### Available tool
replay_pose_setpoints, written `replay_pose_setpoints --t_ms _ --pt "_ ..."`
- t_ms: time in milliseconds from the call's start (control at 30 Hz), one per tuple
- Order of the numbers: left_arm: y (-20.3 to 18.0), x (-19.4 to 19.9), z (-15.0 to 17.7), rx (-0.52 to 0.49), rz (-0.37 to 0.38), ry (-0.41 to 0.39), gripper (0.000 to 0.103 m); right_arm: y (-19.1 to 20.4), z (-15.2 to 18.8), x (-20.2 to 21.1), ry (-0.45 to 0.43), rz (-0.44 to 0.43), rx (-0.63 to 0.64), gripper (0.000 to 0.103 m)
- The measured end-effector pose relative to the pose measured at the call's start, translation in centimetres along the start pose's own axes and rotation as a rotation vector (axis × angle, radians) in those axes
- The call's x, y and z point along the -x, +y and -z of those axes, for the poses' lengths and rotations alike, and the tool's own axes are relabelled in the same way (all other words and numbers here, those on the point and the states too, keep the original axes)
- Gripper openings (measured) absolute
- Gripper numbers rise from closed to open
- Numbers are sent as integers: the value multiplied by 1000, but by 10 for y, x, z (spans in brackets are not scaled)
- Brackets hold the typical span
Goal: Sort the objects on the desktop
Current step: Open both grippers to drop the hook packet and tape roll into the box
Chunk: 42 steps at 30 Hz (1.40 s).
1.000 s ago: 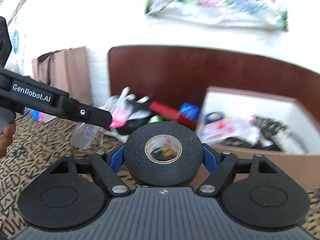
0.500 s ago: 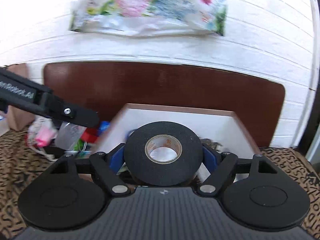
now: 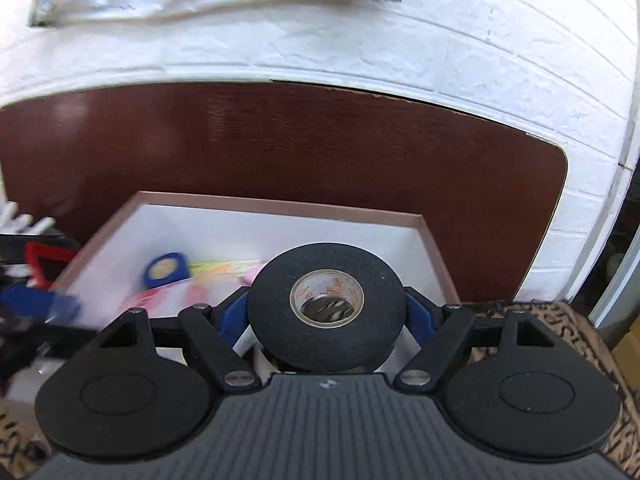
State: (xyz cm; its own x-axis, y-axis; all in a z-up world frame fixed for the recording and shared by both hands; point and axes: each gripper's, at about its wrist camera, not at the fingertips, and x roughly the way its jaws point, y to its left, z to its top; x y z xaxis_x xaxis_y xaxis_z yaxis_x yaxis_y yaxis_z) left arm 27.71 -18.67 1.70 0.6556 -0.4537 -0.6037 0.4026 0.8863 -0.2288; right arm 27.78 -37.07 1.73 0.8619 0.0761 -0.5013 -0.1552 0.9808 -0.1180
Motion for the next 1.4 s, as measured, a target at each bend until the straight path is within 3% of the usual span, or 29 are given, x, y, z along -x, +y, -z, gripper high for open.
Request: replay_pose_setpoints --t_ms 267,367,433,467,533,600,700,867,1033,1400 --pt "9 -16 -6 8 -30 8 51 -6 -13 -58 88 41 25 82" --pt "9 -20 -8 8 -37 13 52 -7 -20 -64 71 48 50 82" --pt "8 -21 -8 8 -46 9 58 -8 -25 -73 115 56 46 82" --pt "8 -20 -9 10 -46 1 68 -9 -26 -77 133 48 40 82" --pt "5 -16 -8 5 -64 -33 77 -12 -25 -82 147 33 27 84" --pt "4 -10 -8 -6 -63 -67 96 -12 -25 -77 101 71 22 93" --pt "5 -1 -7 8 -44 -101 102 -13 -25 -62 45 70 19 98" --pt "8 10 -5 80 -1 -101 103 -13 -21 -32 -7 40 -23 102" --pt "0 21 4 46 -14 -103 103 -6 -15 -11 -12 -39 -62 102" --pt "-12 61 22 32 -20 -99 103 19 -2 29 5 -92 -19 102"
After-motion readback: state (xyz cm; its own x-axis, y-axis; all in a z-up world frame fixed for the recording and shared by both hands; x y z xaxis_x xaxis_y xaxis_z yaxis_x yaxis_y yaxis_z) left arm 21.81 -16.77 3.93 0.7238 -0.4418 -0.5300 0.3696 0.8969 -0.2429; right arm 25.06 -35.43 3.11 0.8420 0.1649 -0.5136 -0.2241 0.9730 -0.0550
